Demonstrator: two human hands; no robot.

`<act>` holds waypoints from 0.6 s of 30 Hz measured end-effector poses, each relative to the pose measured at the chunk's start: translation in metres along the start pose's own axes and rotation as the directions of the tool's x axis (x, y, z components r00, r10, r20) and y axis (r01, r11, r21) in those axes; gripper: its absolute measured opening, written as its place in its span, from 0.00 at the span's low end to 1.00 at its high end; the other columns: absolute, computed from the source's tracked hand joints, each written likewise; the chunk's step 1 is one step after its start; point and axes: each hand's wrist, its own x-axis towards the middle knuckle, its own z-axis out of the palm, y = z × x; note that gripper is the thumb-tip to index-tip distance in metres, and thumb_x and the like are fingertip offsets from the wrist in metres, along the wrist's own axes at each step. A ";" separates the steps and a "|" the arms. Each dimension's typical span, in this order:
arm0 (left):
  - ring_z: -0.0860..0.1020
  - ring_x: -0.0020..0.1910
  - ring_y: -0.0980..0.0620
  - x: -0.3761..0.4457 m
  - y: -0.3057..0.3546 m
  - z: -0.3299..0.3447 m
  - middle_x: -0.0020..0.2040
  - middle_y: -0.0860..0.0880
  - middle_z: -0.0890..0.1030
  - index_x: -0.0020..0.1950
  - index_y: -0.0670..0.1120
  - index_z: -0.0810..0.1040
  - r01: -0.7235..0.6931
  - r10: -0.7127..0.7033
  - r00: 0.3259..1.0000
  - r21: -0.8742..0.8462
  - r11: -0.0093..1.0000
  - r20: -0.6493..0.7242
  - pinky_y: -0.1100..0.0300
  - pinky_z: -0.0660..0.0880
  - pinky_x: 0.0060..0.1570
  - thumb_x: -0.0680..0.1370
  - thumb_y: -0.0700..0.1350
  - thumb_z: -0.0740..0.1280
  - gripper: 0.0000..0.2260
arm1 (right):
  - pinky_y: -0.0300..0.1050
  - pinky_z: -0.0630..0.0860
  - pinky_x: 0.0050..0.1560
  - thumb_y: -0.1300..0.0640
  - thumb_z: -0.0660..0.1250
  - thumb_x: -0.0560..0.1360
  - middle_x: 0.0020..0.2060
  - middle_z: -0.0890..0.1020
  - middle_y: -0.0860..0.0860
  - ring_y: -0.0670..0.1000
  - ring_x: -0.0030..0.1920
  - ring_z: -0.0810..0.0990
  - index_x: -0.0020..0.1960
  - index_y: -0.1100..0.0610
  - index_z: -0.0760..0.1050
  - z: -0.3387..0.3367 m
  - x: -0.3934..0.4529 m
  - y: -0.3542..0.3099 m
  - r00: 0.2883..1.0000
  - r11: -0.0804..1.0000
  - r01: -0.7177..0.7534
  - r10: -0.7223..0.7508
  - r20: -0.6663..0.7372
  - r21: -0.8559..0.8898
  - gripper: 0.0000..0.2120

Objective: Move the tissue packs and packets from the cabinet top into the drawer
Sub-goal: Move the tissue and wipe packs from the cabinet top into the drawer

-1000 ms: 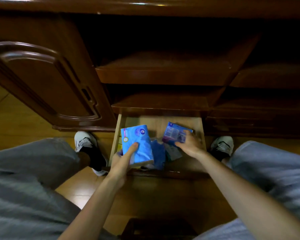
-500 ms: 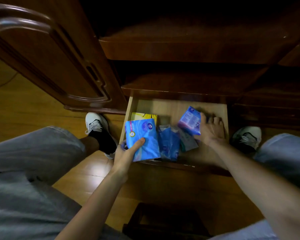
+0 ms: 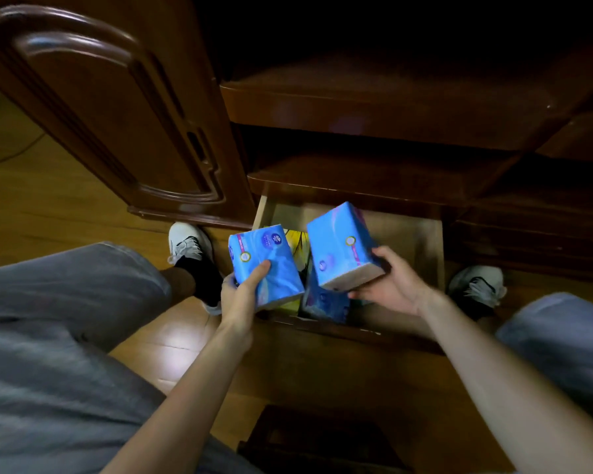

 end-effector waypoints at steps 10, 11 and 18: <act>0.86 0.53 0.46 0.007 0.002 -0.012 0.58 0.45 0.86 0.68 0.44 0.74 -0.063 0.064 0.998 -0.065 0.996 0.014 0.49 0.83 0.54 0.73 0.49 0.78 0.27 | 0.48 0.79 0.42 0.56 0.59 0.74 0.56 0.83 0.56 0.57 0.55 0.79 0.65 0.49 0.77 0.070 0.003 -0.007 0.970 0.947 0.239 -0.243 0.011 -0.214 0.21; 0.86 0.54 0.46 0.007 0.001 -0.012 0.59 0.45 0.85 0.68 0.44 0.73 -0.069 0.071 0.997 -0.062 0.996 0.029 0.49 0.82 0.55 0.73 0.49 0.78 0.28 | 0.46 0.79 0.43 0.54 0.58 0.75 0.61 0.82 0.54 0.55 0.58 0.81 0.69 0.41 0.75 0.072 0.002 -0.013 0.960 0.937 0.279 -0.273 0.059 -0.212 0.24; 0.85 0.56 0.50 0.007 0.000 -0.006 0.61 0.49 0.85 0.74 0.50 0.70 -0.145 0.154 0.981 -0.084 0.986 0.117 0.54 0.83 0.51 0.69 0.62 0.77 0.38 | 0.56 0.81 0.55 0.44 0.79 0.66 0.60 0.84 0.49 0.56 0.58 0.85 0.71 0.37 0.69 0.078 0.009 -0.004 0.918 0.852 0.371 -0.397 0.007 -0.370 0.36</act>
